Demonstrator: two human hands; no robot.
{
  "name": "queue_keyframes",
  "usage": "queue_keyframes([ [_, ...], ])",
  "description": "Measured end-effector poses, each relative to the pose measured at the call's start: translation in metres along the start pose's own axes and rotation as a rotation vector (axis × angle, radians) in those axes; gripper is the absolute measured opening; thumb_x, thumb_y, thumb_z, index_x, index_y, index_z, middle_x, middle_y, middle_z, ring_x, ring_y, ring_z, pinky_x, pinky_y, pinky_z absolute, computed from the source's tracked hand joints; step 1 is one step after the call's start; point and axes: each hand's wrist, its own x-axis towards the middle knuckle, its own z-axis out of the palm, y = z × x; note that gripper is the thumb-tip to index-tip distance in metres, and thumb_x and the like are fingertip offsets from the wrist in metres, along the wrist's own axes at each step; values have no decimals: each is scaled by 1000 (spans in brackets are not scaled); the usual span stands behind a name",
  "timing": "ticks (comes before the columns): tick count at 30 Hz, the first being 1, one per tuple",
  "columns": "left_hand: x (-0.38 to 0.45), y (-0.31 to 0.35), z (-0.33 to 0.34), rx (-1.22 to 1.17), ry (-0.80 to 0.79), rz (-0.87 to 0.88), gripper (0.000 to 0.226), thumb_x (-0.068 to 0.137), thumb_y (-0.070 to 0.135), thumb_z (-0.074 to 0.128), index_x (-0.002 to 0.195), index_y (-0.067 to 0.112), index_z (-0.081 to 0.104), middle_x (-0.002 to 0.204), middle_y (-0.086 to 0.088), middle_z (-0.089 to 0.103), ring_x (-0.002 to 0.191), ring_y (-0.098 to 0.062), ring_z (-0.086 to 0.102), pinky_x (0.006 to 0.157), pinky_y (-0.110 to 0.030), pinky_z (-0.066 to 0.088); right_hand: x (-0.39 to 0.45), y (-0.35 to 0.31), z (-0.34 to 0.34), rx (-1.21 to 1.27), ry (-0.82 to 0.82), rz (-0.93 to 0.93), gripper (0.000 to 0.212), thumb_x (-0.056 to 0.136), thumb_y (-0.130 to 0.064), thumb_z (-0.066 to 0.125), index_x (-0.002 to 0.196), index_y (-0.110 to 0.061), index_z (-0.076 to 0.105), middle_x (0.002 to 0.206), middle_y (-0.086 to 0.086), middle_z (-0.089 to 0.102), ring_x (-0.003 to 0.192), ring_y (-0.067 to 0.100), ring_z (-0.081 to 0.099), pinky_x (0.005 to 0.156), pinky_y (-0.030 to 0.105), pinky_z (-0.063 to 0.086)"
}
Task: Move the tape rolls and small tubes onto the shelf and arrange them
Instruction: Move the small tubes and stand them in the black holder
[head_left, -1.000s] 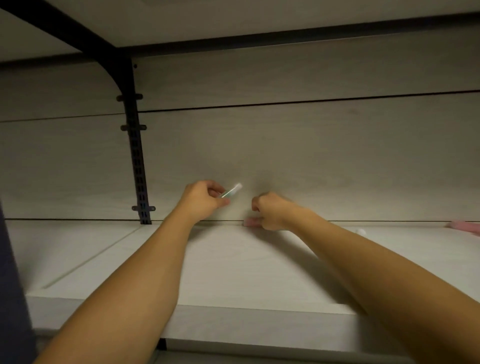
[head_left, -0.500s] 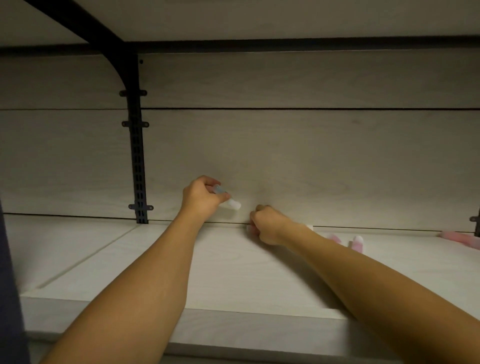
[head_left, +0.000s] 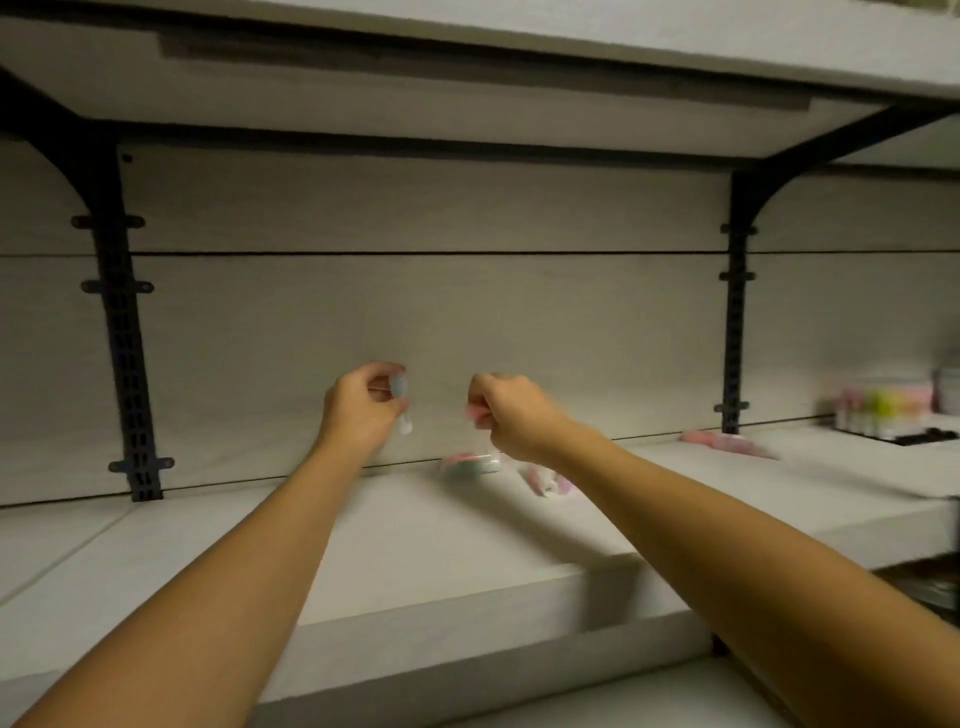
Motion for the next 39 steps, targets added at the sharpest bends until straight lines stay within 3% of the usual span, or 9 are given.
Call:
queue_keyframes([
  [4,-20,32,39,84,-143,84,40,81,-3,73,116,18,69,90,0,68,80,-17,65,81,-24,50,-44,31,-45,-106,79,101,34,77,8,52,98,-19,57,90,-5,57,89,25,61,74,37,54],
  [9,-46,79,90,64,-211,93,28,79,5,76,104,15,68,88,-2,70,85,-24,71,87,-35,57,-103,76,-106,-190,161,221,28,86,3,57,108,-15,62,93,-5,57,83,17,54,70,30,45],
  [13,-71,126,133,26,-249,102,21,81,12,74,100,19,70,89,0,72,88,-21,69,75,-26,51,-154,115,-148,-224,203,329,25,88,-1,58,107,-16,59,93,-6,60,87,16,57,76,34,53],
  [17,-101,172,180,17,-282,145,14,85,19,71,100,18,71,88,2,72,88,-19,68,75,-23,46,-211,153,-186,-261,214,436,17,93,-7,58,108,-13,57,100,2,60,91,23,57,81,38,54],
  [22,-152,228,238,15,-378,189,19,88,16,68,107,15,69,96,-1,70,92,-19,65,83,-28,52,-284,205,-226,-293,240,536,17,92,-8,60,107,-14,55,100,6,61,89,24,57,79,38,55],
  [26,-191,266,284,-23,-473,216,24,88,14,71,111,19,65,101,0,67,94,-17,64,69,-22,50,-337,241,-256,-311,264,611,13,91,-8,59,102,-14,55,96,5,60,85,22,55,70,32,49],
  [29,-217,292,317,-61,-500,239,27,87,15,73,112,21,64,100,3,65,94,-15,63,77,-27,55,-373,267,-277,-325,267,653,10,89,-9,59,98,-13,57,97,7,62,87,25,55,75,39,52],
  [35,-261,331,378,-66,-562,298,31,88,17,74,117,19,62,107,1,66,98,-16,63,82,-29,57,-434,311,-304,-267,259,711,18,90,-12,65,107,-13,58,101,6,62,92,23,57,84,41,55],
  [39,-282,351,414,-58,-610,294,37,87,15,75,121,19,60,110,1,64,99,-16,62,83,-26,54,-458,339,-316,-216,270,736,20,91,-11,65,110,-13,57,103,5,61,92,20,55,80,32,49],
])
